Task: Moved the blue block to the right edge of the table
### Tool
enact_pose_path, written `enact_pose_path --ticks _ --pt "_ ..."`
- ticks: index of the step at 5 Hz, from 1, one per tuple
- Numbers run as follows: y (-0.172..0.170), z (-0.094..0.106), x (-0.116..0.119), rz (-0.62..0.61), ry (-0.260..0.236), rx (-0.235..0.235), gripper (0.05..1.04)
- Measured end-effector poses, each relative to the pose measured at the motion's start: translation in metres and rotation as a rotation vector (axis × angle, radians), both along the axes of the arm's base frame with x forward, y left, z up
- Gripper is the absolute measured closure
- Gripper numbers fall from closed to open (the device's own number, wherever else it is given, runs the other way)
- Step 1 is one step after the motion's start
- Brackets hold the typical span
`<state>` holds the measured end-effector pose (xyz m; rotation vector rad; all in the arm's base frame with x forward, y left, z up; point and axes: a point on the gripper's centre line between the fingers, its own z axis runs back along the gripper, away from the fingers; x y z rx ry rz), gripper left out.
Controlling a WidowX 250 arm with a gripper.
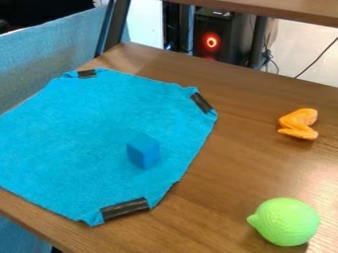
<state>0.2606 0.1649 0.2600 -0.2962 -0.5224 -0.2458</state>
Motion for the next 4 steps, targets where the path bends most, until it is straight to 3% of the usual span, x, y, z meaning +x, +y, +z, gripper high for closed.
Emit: enact_pose_path --ticks 1,2,4 --pt "0.001 -0.011 0.001 0.016 0.020 -0.023 0.083" --pt "-0.046 -0.037 -0.014 0.080 0.030 -0.016 0.083" --pt "-0.118 -0.086 -0.031 -0.015 0.097 0.012 0.083"
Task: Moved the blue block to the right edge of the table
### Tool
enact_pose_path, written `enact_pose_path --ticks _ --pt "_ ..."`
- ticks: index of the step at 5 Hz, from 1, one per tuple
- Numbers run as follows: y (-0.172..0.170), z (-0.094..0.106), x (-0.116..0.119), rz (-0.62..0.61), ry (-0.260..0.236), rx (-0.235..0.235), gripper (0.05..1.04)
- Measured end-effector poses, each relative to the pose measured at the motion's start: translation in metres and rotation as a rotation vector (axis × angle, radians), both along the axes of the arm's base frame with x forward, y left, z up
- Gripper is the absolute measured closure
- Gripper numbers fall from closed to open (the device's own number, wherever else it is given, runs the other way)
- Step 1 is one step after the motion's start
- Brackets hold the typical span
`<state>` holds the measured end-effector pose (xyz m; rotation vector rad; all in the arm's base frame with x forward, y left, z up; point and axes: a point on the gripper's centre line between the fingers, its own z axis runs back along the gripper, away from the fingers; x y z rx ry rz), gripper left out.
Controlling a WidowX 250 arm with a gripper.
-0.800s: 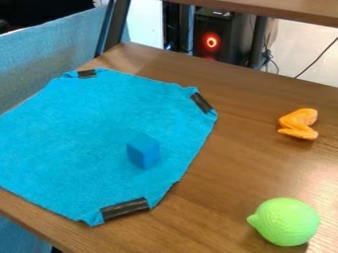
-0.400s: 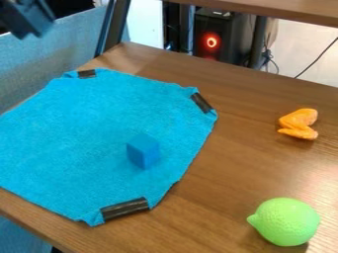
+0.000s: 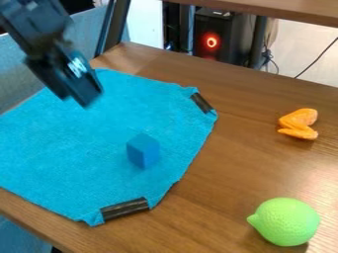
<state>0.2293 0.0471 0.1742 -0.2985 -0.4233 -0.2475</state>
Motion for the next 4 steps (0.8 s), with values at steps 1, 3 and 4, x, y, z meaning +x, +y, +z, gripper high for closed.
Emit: enact_pose_path --ticks 1,3,4 --pt "-0.016 -0.013 0.011 -0.071 0.042 0.123 0.083" --pt "-0.024 -0.046 0.047 -0.058 0.031 0.287 0.083" --pt "-0.023 -0.051 0.057 -0.043 0.002 0.295 0.083"
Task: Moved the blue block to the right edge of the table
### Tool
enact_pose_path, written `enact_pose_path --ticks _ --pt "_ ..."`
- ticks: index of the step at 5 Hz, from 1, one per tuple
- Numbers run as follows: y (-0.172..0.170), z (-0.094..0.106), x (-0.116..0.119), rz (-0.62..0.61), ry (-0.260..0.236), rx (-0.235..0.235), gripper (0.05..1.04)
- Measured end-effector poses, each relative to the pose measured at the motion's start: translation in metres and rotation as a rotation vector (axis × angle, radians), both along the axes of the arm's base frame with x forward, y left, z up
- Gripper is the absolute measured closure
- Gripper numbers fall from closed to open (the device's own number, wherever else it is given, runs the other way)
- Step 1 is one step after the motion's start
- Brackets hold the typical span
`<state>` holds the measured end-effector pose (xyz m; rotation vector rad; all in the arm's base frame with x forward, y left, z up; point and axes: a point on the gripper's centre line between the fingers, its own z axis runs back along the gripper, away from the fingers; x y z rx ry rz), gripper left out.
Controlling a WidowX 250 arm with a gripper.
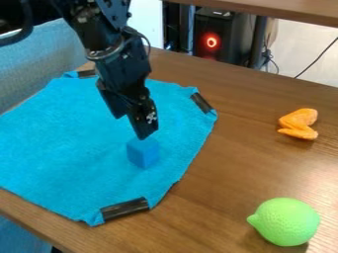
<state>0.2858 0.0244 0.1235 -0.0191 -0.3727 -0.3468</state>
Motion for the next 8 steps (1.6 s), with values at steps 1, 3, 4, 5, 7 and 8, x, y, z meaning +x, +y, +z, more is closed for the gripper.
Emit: enact_pose_path --ticks 1,3,4,5,7,8 --pt "0.000 -0.009 0.003 0.002 -0.027 0.016 0.083" --pt "-0.010 -0.011 0.007 0.002 -0.036 -0.006 0.083" --pt "-0.010 -0.017 0.008 0.022 -0.033 -0.009 0.083" --pt "-0.013 -0.025 0.010 0.023 -0.015 -0.006 0.083" --pt "-0.009 -0.039 0.009 0.075 0.021 0.006 0.110" --pt "-0.013 -0.039 0.008 0.074 0.029 -0.019 0.384"
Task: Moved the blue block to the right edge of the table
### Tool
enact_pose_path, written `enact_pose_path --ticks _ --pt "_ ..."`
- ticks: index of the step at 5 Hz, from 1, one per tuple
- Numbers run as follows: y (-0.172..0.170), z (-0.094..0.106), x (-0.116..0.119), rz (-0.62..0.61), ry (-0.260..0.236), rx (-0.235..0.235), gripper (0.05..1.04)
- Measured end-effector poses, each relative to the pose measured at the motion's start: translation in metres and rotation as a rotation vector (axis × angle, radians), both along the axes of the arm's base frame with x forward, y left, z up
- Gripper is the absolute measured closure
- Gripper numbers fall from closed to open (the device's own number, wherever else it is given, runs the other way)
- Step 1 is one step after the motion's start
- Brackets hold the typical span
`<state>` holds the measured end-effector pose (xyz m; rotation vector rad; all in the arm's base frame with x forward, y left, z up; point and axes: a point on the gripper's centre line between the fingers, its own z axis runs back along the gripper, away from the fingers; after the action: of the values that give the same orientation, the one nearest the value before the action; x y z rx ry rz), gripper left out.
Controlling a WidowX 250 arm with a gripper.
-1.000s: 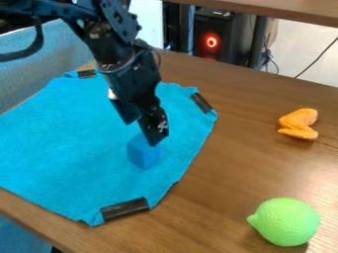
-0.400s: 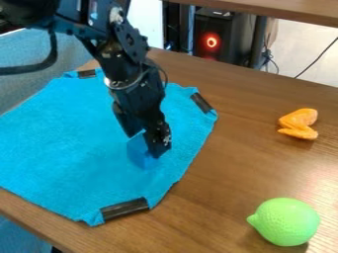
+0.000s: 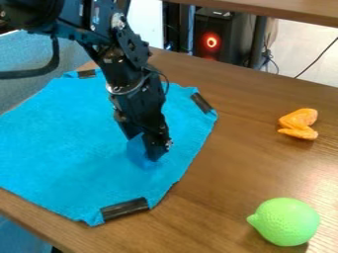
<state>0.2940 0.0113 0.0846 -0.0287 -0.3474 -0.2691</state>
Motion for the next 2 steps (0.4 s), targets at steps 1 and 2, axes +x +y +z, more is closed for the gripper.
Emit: enact_pose_path --ticks 1,2 --pt "-0.013 0.000 -0.003 -0.029 0.026 -0.025 0.487" --pt "-0.033 0.013 0.006 -0.067 0.010 -0.037 0.487"
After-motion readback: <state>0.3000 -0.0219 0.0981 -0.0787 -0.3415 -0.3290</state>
